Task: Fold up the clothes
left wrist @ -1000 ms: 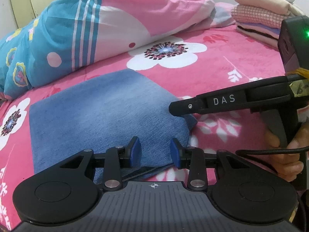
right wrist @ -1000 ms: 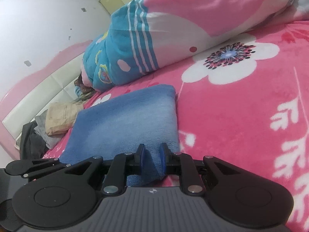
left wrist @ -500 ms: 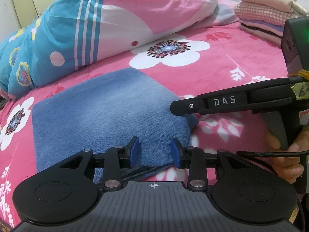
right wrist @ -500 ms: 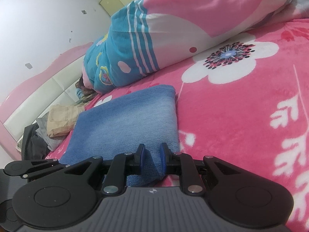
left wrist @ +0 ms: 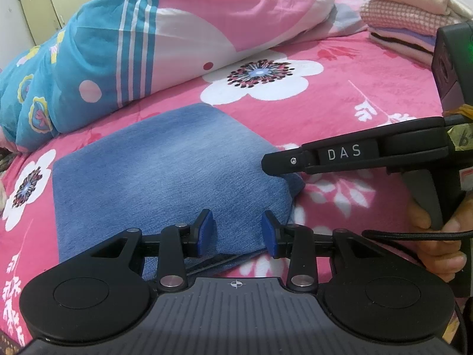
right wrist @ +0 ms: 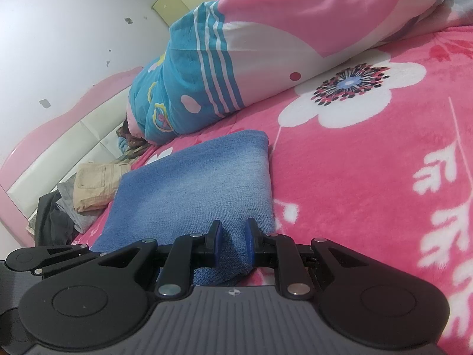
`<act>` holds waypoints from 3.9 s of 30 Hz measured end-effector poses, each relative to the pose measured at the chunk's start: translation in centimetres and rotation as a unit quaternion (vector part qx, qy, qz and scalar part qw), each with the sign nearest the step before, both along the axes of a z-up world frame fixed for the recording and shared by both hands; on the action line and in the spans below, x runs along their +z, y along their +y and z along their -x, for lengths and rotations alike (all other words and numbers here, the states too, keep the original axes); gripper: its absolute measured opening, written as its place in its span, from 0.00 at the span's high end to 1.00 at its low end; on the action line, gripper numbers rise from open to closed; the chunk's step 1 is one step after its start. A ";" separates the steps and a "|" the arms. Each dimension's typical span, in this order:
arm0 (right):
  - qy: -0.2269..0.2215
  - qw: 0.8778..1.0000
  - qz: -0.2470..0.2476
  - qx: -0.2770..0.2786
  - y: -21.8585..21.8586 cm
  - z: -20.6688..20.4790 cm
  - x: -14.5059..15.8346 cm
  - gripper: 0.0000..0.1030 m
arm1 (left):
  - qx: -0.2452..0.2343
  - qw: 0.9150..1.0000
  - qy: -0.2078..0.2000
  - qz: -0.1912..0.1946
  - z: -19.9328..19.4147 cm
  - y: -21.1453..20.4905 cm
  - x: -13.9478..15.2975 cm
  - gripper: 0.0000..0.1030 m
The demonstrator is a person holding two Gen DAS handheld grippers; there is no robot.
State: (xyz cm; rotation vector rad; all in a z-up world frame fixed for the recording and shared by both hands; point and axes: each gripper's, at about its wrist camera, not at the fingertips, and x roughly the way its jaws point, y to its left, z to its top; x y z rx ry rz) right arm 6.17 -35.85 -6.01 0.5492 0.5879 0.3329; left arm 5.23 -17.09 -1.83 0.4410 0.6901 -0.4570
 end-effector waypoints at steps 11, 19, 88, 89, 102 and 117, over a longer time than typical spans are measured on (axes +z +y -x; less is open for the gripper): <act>-0.001 1.000 -0.006 -0.001 -0.1 0.1 -0.1 0.82 | 0.003 1.000 -0.003 -0.002 0.2 -0.1 0.0 0.64; -0.002 1.000 -0.012 -0.002 -0.2 0.2 -0.3 0.82 | 0.004 1.000 -0.014 0.002 0.6 0.1 -0.4 0.64; -0.060 0.988 -0.130 -0.056 -4.0 5.7 -0.9 0.66 | -0.092 0.979 -0.179 0.033 6.1 6.3 -1.1 0.56; -0.056 0.991 -0.108 -0.051 -3.6 6.1 -0.7 0.67 | -0.099 0.978 -0.179 0.031 5.9 5.9 -1.3 0.56; -0.034 0.997 0.074 0.016 2.7 4.4 1.0 0.87 | -0.137 0.972 -0.190 0.002 3.6 2.7 -2.3 0.90; 0.003 1.000 0.002 0.025 2.9 2.5 0.9 0.91 | -0.115 0.974 -0.151 0.126 2.2 5.0 -0.2 0.96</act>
